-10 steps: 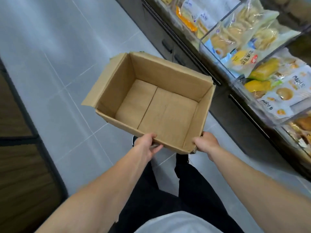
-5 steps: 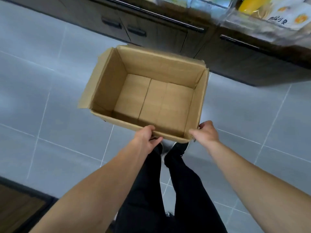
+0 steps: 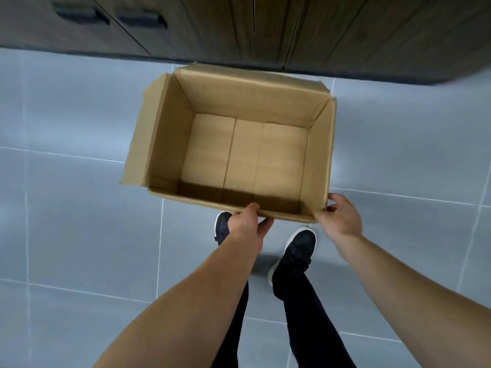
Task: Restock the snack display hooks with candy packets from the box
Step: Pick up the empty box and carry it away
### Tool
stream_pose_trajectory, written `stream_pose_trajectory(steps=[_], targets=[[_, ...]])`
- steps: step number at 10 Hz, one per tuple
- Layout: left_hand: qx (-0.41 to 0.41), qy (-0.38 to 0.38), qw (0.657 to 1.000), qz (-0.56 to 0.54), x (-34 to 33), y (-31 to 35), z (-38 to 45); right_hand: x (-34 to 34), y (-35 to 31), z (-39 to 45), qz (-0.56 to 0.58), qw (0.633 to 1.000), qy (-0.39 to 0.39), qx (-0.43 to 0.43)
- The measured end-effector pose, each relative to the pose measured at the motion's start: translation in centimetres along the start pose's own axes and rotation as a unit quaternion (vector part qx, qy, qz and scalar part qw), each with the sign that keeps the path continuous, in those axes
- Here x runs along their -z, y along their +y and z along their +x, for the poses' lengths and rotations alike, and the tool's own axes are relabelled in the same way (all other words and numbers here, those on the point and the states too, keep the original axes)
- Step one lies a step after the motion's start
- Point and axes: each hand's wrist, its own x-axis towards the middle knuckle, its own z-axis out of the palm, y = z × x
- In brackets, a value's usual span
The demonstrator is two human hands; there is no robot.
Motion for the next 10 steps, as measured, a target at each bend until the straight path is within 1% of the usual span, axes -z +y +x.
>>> stream_pose_trajectory(steps=[1,2,3,4,5,6,7,8,10], targets=[[0.003,-0.022,1.000,0.014,-1.7,-1.0,3.9,-2.3,2.1,3.6,0.004,1.000,0.027,-0.010],[-0.016,-0.056,0.998,0.009,-3.3,-1.8,8.1,-4.4,4.3,6.4,0.027,0.998,0.053,-0.012],[-0.036,-0.058,0.998,0.013,-4.4,-2.8,11.6,-6.1,6.5,8.2,0.075,0.995,0.072,-0.002],[-0.034,-0.061,0.998,0.008,-4.9,-3.3,13.3,-7.0,7.6,9.7,0.094,0.992,0.082,0.010],[-0.032,-0.059,0.998,0.021,-4.6,-3.5,14.7,-7.3,7.5,10.9,0.084,0.994,0.057,0.033],[-0.015,-0.078,0.997,-0.023,-3.8,-2.9,14.7,-7.5,6.0,11.7,0.077,0.995,0.032,0.063],[-0.022,-0.132,0.991,-0.029,-3.7,-1.2,14.2,-7.4,3.5,12.7,0.083,0.994,0.001,0.070],[-0.031,-0.176,0.984,-0.030,-4.8,1.2,14.2,-7.1,0.8,14.0,0.081,0.992,-0.016,0.100],[-0.035,-0.171,0.983,-0.052,-6.1,4.5,13.1,-6.9,-2.6,14.0,0.045,0.990,-0.057,0.118]])
